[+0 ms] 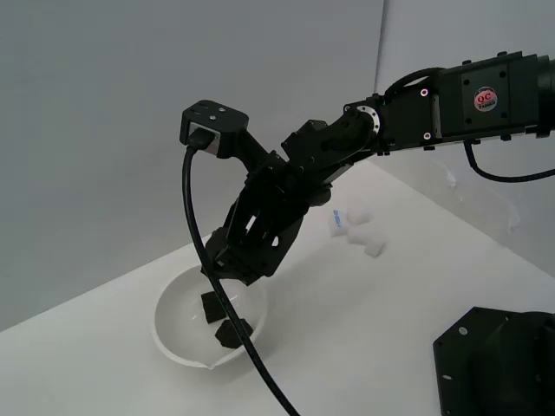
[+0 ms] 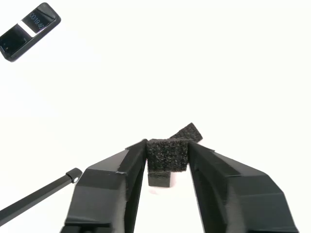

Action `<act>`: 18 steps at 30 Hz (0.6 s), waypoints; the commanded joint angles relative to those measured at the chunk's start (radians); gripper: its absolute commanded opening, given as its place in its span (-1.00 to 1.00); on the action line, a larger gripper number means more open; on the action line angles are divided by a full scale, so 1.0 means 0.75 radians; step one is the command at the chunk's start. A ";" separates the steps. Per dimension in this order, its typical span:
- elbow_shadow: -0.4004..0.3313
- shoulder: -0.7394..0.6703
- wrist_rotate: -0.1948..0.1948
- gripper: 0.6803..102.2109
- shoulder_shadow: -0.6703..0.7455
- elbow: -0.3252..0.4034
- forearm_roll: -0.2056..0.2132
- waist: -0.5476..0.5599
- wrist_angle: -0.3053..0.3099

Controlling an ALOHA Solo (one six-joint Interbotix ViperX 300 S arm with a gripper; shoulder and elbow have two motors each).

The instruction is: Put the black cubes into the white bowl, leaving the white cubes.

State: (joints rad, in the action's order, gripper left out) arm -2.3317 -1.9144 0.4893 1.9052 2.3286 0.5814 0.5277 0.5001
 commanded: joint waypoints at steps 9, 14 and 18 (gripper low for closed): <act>0.025 -0.025 0.012 0.62 0.035 -0.016 0.049 0.033 -0.016; 0.022 -0.100 0.020 0.57 0.110 -0.014 0.043 0.006 -0.016; 0.006 -0.190 0.022 -0.18 0.202 0.004 0.018 -0.072 -0.016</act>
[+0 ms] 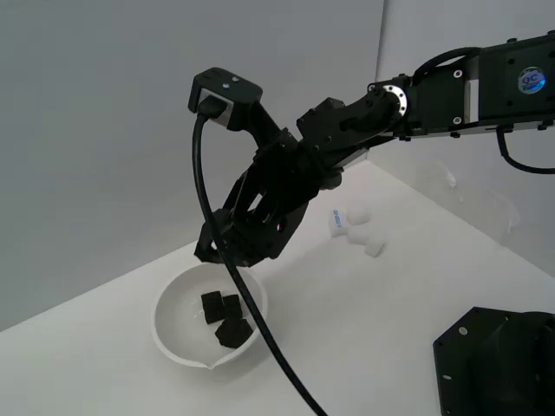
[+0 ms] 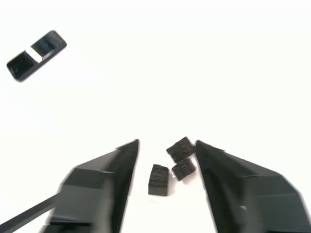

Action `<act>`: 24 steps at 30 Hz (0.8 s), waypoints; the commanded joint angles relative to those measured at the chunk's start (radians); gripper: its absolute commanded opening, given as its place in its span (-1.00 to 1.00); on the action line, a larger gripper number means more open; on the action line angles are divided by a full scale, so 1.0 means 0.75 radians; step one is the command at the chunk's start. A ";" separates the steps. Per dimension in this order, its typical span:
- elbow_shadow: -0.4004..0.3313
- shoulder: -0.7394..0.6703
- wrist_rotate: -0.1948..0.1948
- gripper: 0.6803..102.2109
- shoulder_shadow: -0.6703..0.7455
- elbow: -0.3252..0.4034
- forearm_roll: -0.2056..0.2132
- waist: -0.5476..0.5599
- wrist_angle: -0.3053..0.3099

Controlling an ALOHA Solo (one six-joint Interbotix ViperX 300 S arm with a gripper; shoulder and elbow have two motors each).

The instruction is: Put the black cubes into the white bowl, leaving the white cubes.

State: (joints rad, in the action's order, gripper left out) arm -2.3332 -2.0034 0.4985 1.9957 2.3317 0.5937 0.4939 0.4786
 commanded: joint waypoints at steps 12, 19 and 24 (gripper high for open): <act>-0.192 -0.407 0.018 -0.96 0.415 0.196 -0.055 -0.295 0.012; -0.354 -0.650 0.018 -0.96 0.659 0.356 -0.102 -0.436 0.018; -0.446 -0.824 0.018 -0.96 0.837 0.446 -0.129 -0.503 0.035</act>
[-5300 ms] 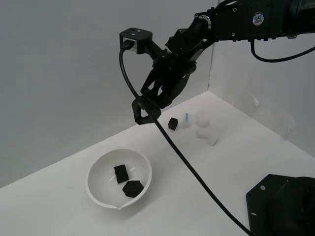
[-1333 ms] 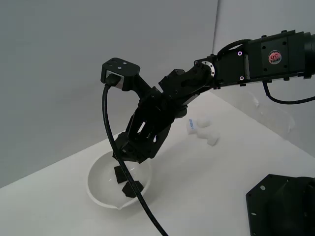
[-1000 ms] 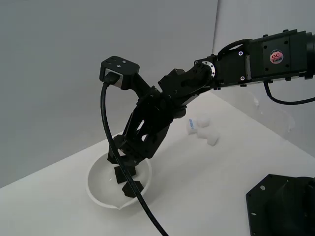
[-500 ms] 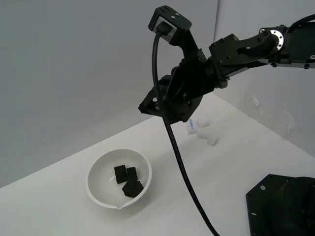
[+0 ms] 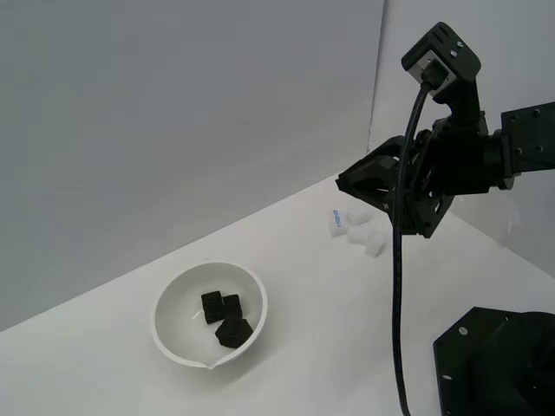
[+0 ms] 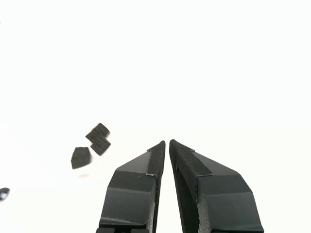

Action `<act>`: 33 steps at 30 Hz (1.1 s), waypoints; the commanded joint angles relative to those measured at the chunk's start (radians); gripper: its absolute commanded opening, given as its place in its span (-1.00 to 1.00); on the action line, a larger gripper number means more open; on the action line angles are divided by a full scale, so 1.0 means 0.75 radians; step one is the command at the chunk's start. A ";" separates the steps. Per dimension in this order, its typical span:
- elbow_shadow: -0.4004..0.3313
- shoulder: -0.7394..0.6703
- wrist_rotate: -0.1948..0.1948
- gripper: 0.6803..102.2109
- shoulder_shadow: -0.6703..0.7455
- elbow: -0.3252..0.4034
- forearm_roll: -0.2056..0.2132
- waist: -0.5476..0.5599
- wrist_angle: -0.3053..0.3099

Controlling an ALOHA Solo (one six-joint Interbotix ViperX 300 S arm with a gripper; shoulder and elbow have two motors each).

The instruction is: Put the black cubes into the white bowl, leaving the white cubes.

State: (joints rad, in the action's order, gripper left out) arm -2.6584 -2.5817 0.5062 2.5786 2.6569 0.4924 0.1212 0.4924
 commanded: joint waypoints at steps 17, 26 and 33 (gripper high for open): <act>-0.155 -0.466 0.008 -0.95 0.472 0.151 -0.022 -0.125 0.117; -0.172 -0.669 0.006 -0.95 0.679 0.170 -0.022 -0.127 0.143; -0.184 -0.839 0.002 -0.95 0.845 0.184 -0.022 -0.178 0.160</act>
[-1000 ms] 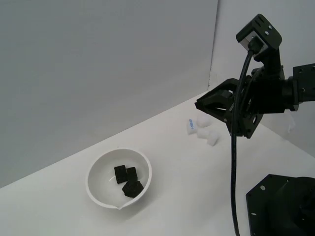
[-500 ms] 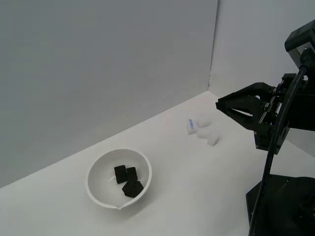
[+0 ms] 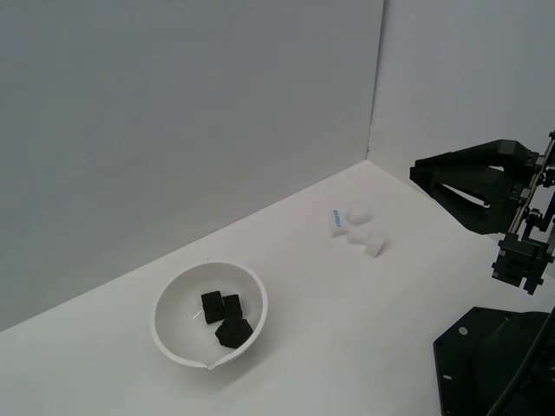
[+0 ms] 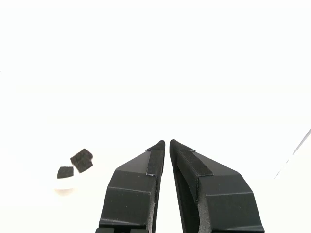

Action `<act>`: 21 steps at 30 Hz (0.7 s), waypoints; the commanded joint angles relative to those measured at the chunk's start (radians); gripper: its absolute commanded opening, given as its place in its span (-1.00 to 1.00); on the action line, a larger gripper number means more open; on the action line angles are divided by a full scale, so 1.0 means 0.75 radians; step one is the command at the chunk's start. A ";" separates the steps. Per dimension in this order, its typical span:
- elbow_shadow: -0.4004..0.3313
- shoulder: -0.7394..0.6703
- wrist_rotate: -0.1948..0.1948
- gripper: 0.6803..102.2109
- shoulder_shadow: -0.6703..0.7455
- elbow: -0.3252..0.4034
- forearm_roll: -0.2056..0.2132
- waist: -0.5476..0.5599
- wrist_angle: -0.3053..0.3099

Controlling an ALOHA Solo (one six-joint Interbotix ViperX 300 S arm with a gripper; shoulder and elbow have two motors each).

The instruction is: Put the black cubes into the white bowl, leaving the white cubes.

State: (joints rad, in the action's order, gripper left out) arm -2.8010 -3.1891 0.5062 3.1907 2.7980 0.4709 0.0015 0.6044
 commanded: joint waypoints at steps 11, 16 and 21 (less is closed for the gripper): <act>-0.006 -0.194 -0.004 -0.95 0.196 0.008 0.006 -0.025 0.025; -0.012 -0.239 -0.004 -0.95 0.241 0.012 0.004 -0.043 0.029; -0.014 -0.315 -0.004 -0.95 0.315 0.014 0.004 -0.043 0.041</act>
State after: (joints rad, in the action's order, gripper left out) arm -2.8118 -3.4177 0.4893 3.4162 2.8072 0.4709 -0.0169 0.6320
